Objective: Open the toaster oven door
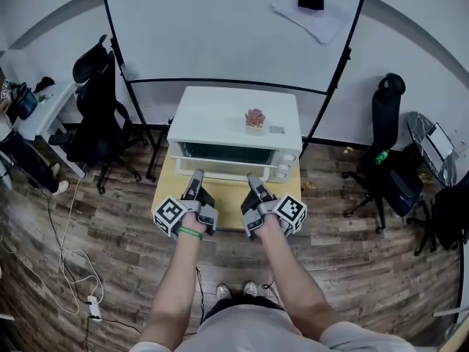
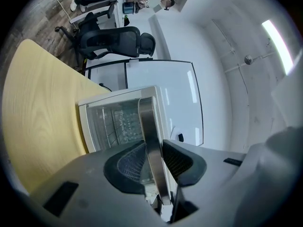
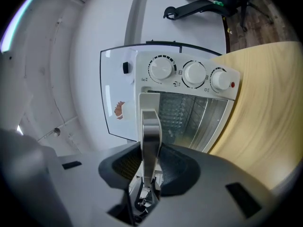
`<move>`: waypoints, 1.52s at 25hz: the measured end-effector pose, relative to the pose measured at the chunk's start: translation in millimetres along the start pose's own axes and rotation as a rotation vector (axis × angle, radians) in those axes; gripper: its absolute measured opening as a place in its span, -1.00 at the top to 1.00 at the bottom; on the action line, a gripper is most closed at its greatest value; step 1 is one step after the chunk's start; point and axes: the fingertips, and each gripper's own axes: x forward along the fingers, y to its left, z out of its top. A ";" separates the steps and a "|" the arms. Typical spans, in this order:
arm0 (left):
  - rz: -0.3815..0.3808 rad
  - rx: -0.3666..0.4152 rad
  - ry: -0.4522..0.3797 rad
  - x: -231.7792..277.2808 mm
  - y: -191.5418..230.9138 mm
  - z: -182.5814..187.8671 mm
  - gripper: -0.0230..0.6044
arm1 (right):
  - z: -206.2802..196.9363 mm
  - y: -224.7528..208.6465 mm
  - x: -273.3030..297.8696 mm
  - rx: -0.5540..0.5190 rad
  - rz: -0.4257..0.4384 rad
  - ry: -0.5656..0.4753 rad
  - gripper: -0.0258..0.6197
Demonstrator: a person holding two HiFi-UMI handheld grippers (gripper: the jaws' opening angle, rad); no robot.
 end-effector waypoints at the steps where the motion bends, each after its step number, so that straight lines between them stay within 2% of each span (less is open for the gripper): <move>1: 0.001 0.000 0.001 4.3 -1.0 1.0 0.56 | 3.1 1.4 3.6 0.002 0.001 -0.002 0.59; 18: -0.012 -0.009 -0.004 47.2 -10.1 12.2 0.58 | 33.5 10.0 43.5 0.063 0.041 -0.025 0.59; 27: -0.034 -0.008 -0.002 46.4 -11.8 12.5 0.58 | 34.6 13.5 43.4 0.030 0.061 -0.024 0.57; 28: -0.049 -0.015 -0.007 45.1 -13.2 12.6 0.57 | 35.3 14.1 42.2 0.027 0.065 -0.030 0.52; 30: -0.077 -0.032 -0.019 40.8 -15.9 13.8 0.40 | 36.6 16.2 38.6 0.027 0.084 -0.038 0.30; 32: -0.061 -0.006 -0.018 32.8 -14.9 14.7 0.37 | 35.3 16.7 33.0 0.011 0.081 -0.035 0.24; 34: -0.041 0.052 -0.004 24.5 -15.2 14.1 0.36 | 33.1 14.8 24.9 -0.028 0.059 -0.026 0.22; 38: -0.027 0.226 0.036 11.3 -26.6 12.9 0.36 | 33.7 17.6 8.3 -0.200 0.021 0.003 0.22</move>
